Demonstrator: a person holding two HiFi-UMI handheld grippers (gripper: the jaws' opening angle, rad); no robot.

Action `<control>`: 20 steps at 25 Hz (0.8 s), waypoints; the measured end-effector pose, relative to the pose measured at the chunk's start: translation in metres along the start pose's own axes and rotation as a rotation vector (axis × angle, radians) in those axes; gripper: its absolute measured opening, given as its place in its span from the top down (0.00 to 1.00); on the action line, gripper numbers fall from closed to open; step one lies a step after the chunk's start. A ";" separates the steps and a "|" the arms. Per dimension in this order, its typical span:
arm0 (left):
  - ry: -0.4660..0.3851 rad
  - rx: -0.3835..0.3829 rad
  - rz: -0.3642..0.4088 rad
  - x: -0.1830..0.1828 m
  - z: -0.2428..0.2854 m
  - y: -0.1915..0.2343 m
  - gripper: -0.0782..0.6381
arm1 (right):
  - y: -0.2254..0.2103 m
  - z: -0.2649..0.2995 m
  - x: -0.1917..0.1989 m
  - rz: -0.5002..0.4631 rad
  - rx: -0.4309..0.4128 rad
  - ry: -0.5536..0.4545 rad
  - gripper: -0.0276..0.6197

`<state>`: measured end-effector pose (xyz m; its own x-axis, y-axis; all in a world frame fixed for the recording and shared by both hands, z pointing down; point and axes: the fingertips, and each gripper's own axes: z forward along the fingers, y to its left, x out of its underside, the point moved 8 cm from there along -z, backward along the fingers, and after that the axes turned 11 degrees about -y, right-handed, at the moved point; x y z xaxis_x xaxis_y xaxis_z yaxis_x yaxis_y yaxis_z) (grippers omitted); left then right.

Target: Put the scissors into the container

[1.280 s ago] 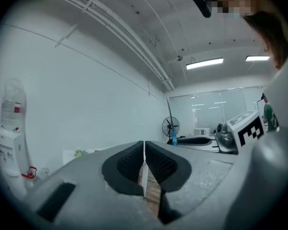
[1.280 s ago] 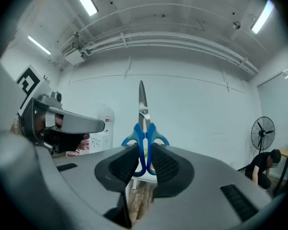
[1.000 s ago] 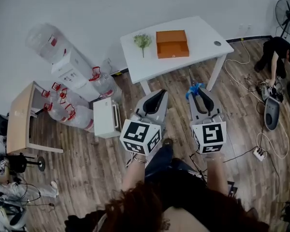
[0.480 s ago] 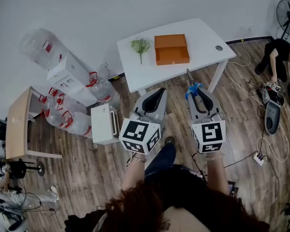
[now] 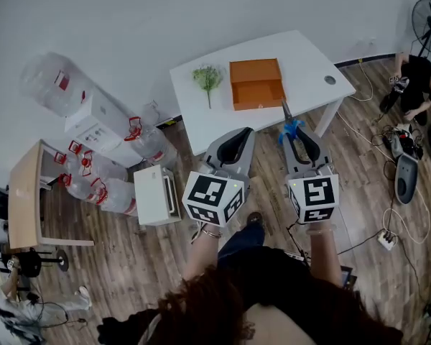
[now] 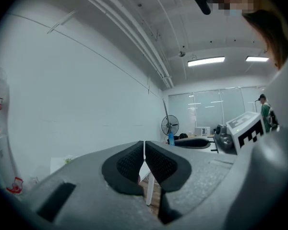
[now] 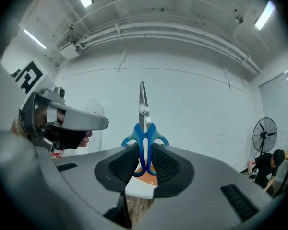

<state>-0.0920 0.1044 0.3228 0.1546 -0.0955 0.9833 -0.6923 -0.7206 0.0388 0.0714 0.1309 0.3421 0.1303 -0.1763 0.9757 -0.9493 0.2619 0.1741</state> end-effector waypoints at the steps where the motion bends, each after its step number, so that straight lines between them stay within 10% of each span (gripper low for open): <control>1: -0.003 0.005 -0.001 -0.001 0.005 0.006 0.86 | -0.001 0.007 0.000 -0.003 0.004 0.003 0.84; 20: -0.025 0.070 -0.022 0.005 0.078 0.093 0.86 | -0.018 0.112 0.015 -0.023 0.066 0.044 0.83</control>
<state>-0.1008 -0.0164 0.3176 0.1875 -0.0963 0.9775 -0.6380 -0.7687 0.0467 0.0581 0.0177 0.3390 0.1634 -0.1389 0.9767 -0.9625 0.1948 0.1887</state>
